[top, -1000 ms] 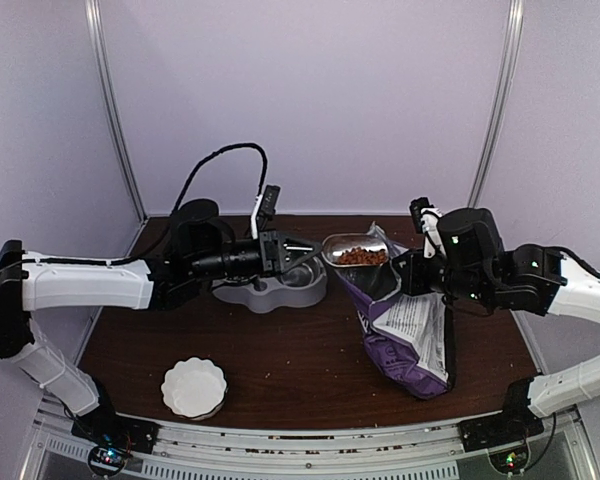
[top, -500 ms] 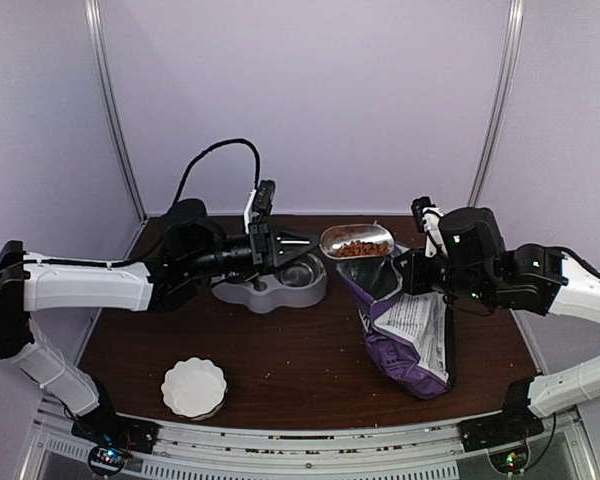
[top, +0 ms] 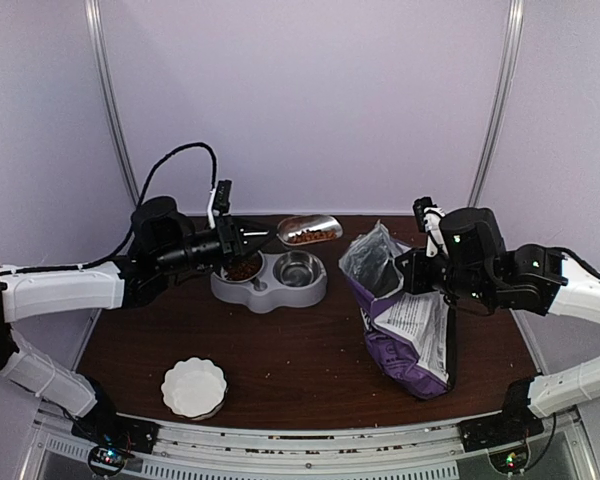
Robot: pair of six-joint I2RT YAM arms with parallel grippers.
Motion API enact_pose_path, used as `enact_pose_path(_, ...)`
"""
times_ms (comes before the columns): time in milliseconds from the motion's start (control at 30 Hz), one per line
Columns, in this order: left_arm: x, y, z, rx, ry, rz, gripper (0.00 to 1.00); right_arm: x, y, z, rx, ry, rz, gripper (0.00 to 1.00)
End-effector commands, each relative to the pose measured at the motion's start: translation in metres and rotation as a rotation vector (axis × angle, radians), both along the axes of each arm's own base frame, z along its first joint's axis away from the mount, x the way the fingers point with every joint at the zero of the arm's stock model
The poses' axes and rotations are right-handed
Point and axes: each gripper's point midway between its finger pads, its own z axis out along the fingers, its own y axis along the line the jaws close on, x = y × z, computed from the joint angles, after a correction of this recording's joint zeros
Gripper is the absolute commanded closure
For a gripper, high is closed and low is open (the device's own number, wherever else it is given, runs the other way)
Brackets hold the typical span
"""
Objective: Serve the pet food
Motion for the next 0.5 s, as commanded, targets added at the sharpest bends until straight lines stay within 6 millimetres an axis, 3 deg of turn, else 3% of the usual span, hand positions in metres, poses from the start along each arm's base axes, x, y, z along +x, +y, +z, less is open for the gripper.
enact_pose_path(0, 0.016, 0.024, -0.005, 0.051, -0.031, 0.099, 1.00, 0.002, -0.009, -0.001, 0.008, -0.005, -0.036, 1.00)
enact_pose_path(233, 0.043, 0.048, -0.032, 0.154, -0.019, 0.206, 1.00, 0.003, -0.008, -0.003, 0.008, 0.000, -0.037, 1.00)
enact_pose_path(467, 0.063, 0.060, -0.057, 0.215, -0.002, 0.275, 1.00, 0.003, -0.007, -0.005, 0.011, 0.004, -0.035, 1.00)
